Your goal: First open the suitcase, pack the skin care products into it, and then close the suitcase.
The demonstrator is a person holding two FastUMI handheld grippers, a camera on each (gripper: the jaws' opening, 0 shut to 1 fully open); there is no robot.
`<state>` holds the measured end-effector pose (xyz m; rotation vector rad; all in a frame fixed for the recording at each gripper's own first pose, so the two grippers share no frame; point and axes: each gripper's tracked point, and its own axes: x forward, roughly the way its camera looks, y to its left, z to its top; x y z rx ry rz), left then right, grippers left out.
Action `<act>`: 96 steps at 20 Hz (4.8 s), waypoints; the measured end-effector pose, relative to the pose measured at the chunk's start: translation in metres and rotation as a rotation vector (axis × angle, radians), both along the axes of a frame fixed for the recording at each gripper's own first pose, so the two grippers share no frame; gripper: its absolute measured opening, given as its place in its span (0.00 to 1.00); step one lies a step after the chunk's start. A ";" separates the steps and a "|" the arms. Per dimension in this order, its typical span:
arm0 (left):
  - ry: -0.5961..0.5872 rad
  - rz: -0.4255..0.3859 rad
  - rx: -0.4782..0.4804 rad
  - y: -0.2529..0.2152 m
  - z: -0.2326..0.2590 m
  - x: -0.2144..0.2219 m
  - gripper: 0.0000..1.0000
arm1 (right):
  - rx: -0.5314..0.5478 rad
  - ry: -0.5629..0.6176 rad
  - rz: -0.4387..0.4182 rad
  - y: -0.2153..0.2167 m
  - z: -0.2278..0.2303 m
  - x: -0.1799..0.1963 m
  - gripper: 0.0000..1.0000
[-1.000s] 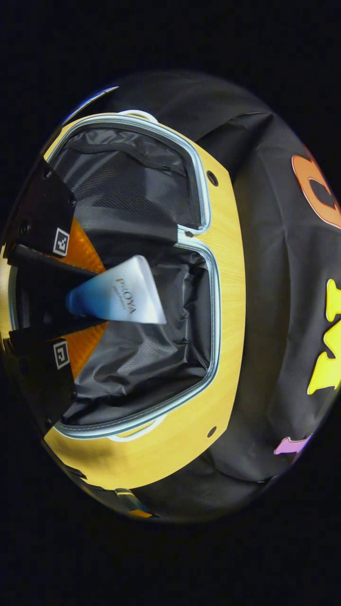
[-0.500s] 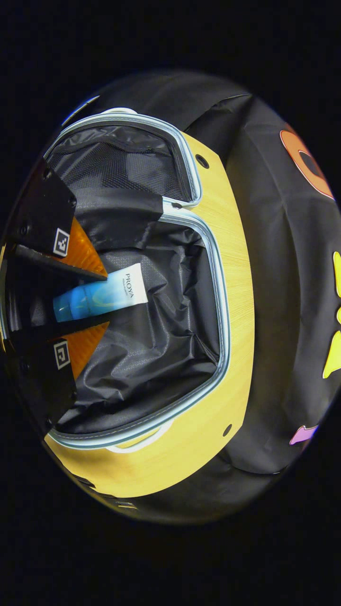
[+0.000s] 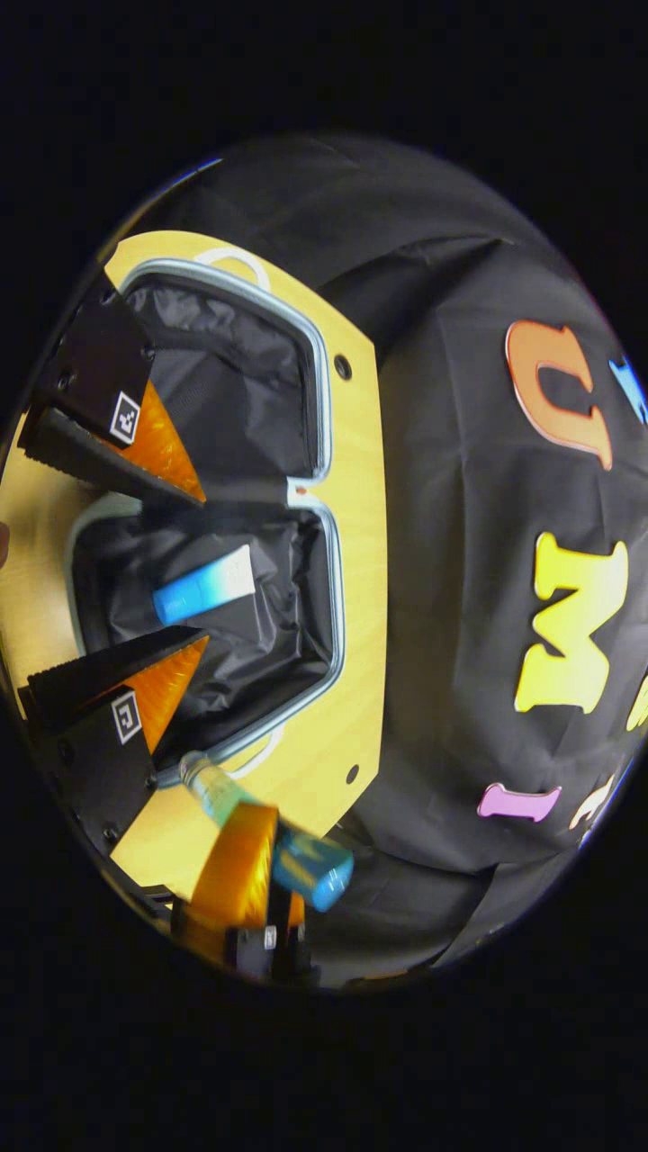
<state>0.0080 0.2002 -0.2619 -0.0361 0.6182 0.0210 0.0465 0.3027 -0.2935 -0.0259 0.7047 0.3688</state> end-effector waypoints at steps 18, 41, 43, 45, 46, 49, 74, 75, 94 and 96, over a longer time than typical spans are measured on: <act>-0.127 0.404 -0.079 0.215 0.007 -0.082 0.85 | -0.069 0.246 -0.156 0.054 -0.107 0.076 0.33; -0.171 0.609 -0.639 0.302 -0.059 -0.010 0.89 | -0.061 0.007 -0.093 0.042 0.044 0.072 0.80; -0.175 0.606 -0.701 0.301 -0.062 -0.003 0.89 | -0.056 -0.066 -0.084 0.029 0.082 0.062 0.80; -0.177 0.605 -0.747 0.300 -0.064 0.001 0.82 | -0.050 -0.115 -0.083 0.013 0.115 0.047 0.80; -0.170 0.610 -0.758 0.301 -0.068 0.006 0.78 | -0.046 -0.133 -0.087 0.004 0.128 0.039 0.80; -0.165 0.582 -0.808 0.297 -0.071 0.017 0.59 | -0.051 -0.166 -0.123 -0.027 0.157 0.020 0.80; -0.397 0.360 -0.454 0.219 0.125 0.040 0.05 | 0.007 -0.377 -0.245 -0.133 0.248 -0.016 0.80; -0.412 0.344 -0.421 0.206 0.136 0.041 0.05 | 0.008 -0.383 -0.245 -0.138 0.249 -0.015 0.80; -0.365 -0.007 -0.287 -0.119 0.137 0.073 0.05 | 0.071 -0.400 -0.187 -0.232 0.243 -0.010 0.80; -0.329 -0.030 -0.253 -0.139 0.111 0.082 0.05 | 0.065 -0.395 -0.181 -0.243 0.238 -0.007 0.80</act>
